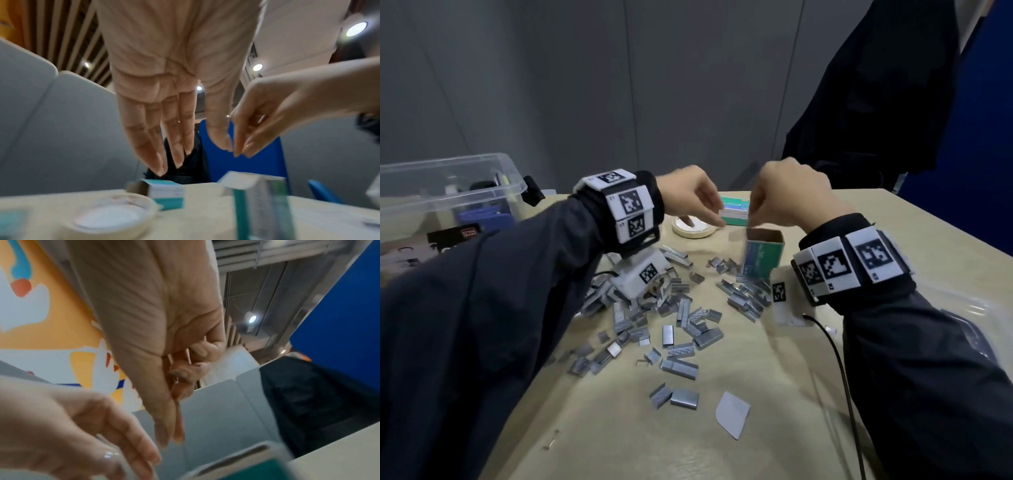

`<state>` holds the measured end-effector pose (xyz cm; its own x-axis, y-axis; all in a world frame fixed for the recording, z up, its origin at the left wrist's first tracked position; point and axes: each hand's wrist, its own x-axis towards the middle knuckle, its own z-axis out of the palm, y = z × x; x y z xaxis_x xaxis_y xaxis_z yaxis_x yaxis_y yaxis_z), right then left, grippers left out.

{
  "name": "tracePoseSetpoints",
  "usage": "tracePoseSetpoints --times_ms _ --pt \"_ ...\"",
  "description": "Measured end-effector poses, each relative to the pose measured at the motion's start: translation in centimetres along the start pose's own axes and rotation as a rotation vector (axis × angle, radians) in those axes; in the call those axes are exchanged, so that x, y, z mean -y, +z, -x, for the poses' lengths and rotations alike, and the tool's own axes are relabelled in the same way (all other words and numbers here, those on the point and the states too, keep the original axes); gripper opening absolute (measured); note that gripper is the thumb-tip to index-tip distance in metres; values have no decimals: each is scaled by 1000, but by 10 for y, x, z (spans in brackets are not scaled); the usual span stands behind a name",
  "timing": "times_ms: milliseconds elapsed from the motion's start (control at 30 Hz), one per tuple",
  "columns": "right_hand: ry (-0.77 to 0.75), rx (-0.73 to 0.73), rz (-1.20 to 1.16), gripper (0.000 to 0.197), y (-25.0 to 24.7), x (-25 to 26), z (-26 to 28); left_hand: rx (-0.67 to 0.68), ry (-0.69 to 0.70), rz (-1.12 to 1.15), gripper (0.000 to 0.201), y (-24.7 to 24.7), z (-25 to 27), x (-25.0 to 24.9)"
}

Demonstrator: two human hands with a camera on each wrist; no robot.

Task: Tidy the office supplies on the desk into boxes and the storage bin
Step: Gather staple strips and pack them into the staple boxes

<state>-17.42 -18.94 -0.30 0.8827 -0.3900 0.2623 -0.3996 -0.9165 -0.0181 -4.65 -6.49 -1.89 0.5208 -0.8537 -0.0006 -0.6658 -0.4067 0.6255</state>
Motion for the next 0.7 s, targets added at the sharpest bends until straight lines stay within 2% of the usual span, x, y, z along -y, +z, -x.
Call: tracePoseSetpoints --times_ms 67,133,267,367,500,700 --pt "-32 -25 -123 23 -1 19 -2 -34 -30 -124 24 -16 4 14" --pt "-69 18 -202 24 4 40 -5 -35 -79 -248 20 -26 9 28" --pt "-108 281 -237 21 28 69 -15 33 -193 -396 18 -30 19 54" --pt "-96 408 -172 29 42 78 -25 71 -254 -364 21 -22 21 67" --pt "-81 511 -120 29 49 81 -34 114 -295 -339 23 -15 18 72" --pt "-98 487 -69 28 63 87 -41 159 -315 -334 21 -13 14 68"
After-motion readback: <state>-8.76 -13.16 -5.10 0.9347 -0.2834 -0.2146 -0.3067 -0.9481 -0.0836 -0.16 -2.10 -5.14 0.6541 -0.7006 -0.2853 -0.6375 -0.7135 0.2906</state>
